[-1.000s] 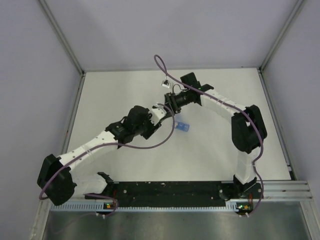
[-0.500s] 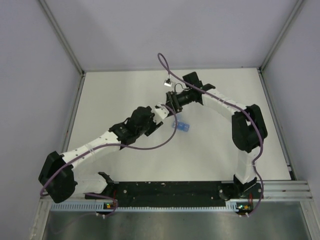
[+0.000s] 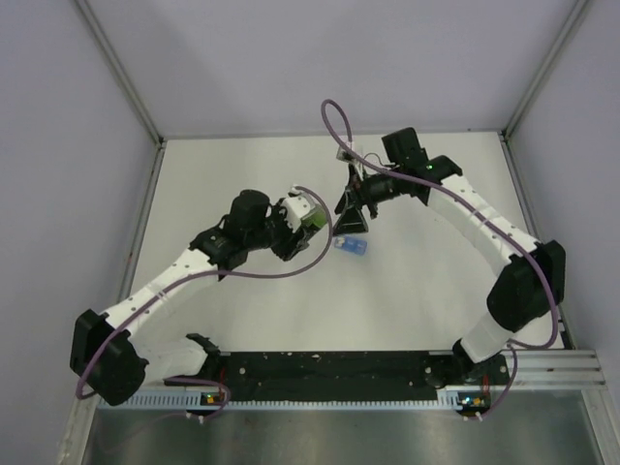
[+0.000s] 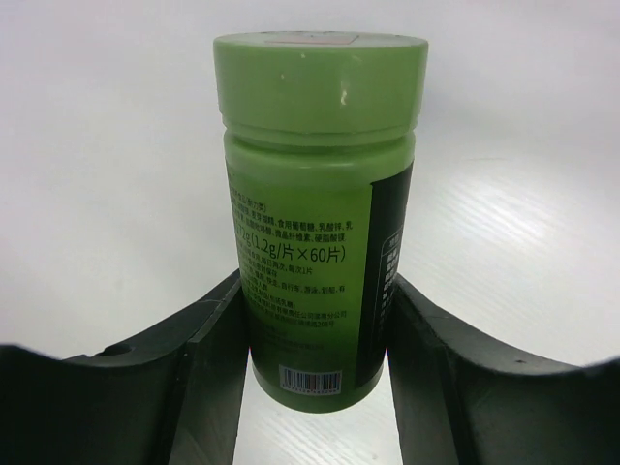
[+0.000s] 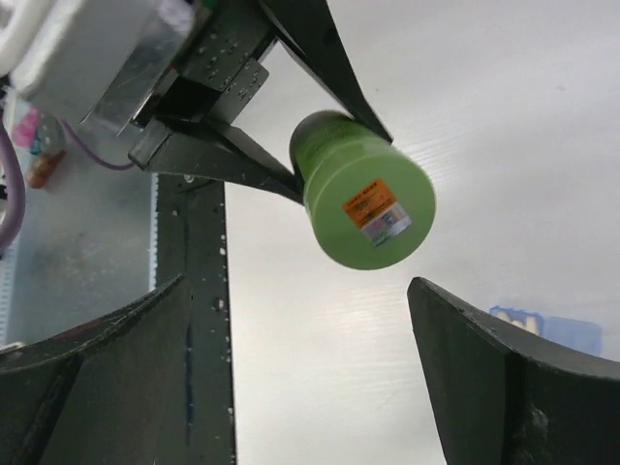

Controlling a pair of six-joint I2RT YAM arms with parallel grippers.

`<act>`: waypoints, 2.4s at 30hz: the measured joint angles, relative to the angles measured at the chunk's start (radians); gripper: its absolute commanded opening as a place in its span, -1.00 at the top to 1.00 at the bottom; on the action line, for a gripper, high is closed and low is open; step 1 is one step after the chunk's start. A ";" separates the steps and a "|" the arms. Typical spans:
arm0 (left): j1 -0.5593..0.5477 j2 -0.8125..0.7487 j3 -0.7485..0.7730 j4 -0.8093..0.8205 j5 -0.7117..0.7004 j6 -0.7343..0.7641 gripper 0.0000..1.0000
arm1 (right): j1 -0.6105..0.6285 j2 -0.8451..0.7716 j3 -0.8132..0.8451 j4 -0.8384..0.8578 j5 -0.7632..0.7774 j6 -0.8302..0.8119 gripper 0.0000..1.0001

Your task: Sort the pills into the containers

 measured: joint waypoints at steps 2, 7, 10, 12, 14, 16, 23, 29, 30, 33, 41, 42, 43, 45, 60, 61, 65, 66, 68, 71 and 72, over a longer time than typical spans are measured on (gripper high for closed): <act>0.023 0.000 0.024 -0.044 0.135 -0.005 1.00 | 0.000 -0.047 -0.001 -0.011 0.017 -0.062 -0.85; 0.039 0.007 0.089 -0.138 0.415 -0.012 1.00 | 0.022 -0.145 -0.008 -0.039 0.060 -0.212 -0.86; 0.039 0.018 0.115 -0.170 0.516 -0.013 1.00 | 0.070 -0.170 -0.021 -0.048 0.095 -0.266 -0.82; 0.041 0.029 0.127 -0.184 0.566 -0.013 1.00 | 0.104 -0.173 -0.034 -0.051 0.109 -0.291 -0.70; 0.044 0.037 0.130 -0.195 0.597 -0.014 1.00 | 0.125 -0.173 -0.048 -0.054 0.118 -0.307 -0.50; 0.045 0.042 0.130 -0.209 0.614 -0.017 1.00 | 0.132 -0.173 -0.059 -0.056 0.121 -0.317 -0.30; 0.048 0.042 0.130 -0.214 0.621 -0.020 1.00 | 0.133 -0.171 -0.059 -0.068 0.102 -0.319 0.38; 0.048 0.038 0.111 -0.210 0.583 -0.023 1.00 | 0.132 -0.137 -0.059 -0.070 0.093 -0.285 0.73; 0.048 0.037 0.105 -0.210 0.566 -0.022 1.00 | 0.132 -0.124 -0.058 -0.068 0.093 -0.273 0.76; 0.043 0.021 0.078 -0.204 0.479 -0.020 1.00 | 0.130 -0.073 -0.056 -0.052 0.093 -0.220 0.81; -0.007 -0.020 0.003 -0.117 0.097 0.008 1.00 | 0.103 0.156 0.097 -0.020 0.065 0.006 0.80; -0.016 -0.020 -0.006 -0.097 0.035 0.014 1.00 | 0.098 0.182 0.114 -0.012 0.054 0.035 0.77; -0.023 -0.020 -0.014 -0.082 -0.009 0.018 1.00 | 0.091 0.214 0.134 -0.004 0.039 0.074 0.73; -0.045 -0.019 -0.035 -0.053 -0.112 0.031 1.00 | 0.082 0.276 0.171 0.009 0.004 0.148 0.67; -0.142 0.009 -0.106 0.067 -0.441 0.137 1.00 | 0.055 0.422 0.208 0.063 -0.150 0.357 -0.57; -0.141 0.009 -0.101 0.078 -0.438 0.132 1.00 | 0.051 0.414 0.202 0.064 -0.154 0.357 -0.60; -0.122 0.009 -0.072 0.090 -0.391 0.113 1.00 | 0.025 0.333 0.144 0.060 -0.153 0.327 -0.72; -0.117 0.008 -0.066 0.090 -0.376 0.105 1.00 | 0.014 0.308 0.129 0.058 -0.147 0.316 -0.76; -0.103 0.008 -0.050 0.081 -0.335 0.092 1.00 | -0.008 0.246 0.102 0.054 -0.124 0.277 -0.80; -0.061 0.006 -0.018 0.045 -0.217 0.055 1.00 | -0.026 0.145 0.057 0.046 -0.071 0.204 -0.84; -0.043 0.006 -0.005 0.031 -0.169 0.042 1.00 | -0.027 0.109 0.045 0.043 -0.051 0.177 -0.86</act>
